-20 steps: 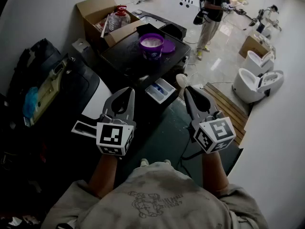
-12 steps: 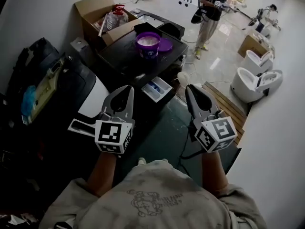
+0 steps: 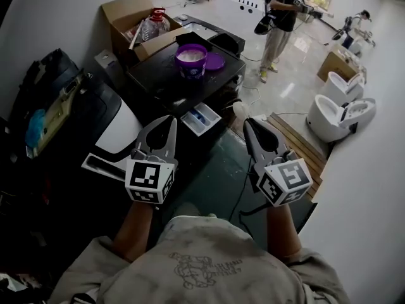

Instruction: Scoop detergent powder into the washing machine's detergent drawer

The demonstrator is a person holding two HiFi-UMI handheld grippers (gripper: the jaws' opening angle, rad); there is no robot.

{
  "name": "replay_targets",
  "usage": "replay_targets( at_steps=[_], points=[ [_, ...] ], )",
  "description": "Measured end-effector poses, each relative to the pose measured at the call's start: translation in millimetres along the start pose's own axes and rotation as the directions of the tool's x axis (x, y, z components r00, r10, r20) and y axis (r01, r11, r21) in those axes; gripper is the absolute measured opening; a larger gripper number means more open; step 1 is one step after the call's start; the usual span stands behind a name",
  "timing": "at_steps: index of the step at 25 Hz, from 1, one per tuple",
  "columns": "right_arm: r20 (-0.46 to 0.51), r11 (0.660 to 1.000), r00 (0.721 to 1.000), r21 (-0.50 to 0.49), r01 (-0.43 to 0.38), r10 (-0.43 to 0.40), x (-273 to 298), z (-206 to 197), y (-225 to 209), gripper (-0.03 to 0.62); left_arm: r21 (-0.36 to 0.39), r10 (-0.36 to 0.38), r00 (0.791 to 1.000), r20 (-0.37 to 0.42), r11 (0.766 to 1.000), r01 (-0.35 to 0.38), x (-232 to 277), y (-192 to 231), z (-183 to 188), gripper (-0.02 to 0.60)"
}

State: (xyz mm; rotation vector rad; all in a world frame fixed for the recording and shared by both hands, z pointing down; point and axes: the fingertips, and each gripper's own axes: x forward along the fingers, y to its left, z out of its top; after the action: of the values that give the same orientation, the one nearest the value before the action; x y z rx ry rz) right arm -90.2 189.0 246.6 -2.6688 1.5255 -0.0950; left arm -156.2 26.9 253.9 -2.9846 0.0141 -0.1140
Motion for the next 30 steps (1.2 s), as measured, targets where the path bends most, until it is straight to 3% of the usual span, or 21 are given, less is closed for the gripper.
replay_targets(
  at_steps=[15, 22, 30],
  points=[
    [0.002, 1.000, 1.000, 0.010, -0.001, 0.001, -1, -6, -28, 0.037, 0.008, -0.024, 1.000, 0.015, 1.000, 0.024, 26, -24, 9, 0.000],
    [-0.031, 1.000, 1.000, -0.006, -0.007, 0.006, 38, -14, -42, 0.037, -0.006, -0.012, 1.000, 0.006, 1.000, 0.012, 56, 2, 1, 0.000],
    [-0.071, 1.000, 0.997, -0.006, -0.030, 0.030, 123, -16, -68, 0.037, -0.029, -0.001, 1.000, -0.027, 1.000, 0.000, 120, 56, -16, 0.000]
  ],
)
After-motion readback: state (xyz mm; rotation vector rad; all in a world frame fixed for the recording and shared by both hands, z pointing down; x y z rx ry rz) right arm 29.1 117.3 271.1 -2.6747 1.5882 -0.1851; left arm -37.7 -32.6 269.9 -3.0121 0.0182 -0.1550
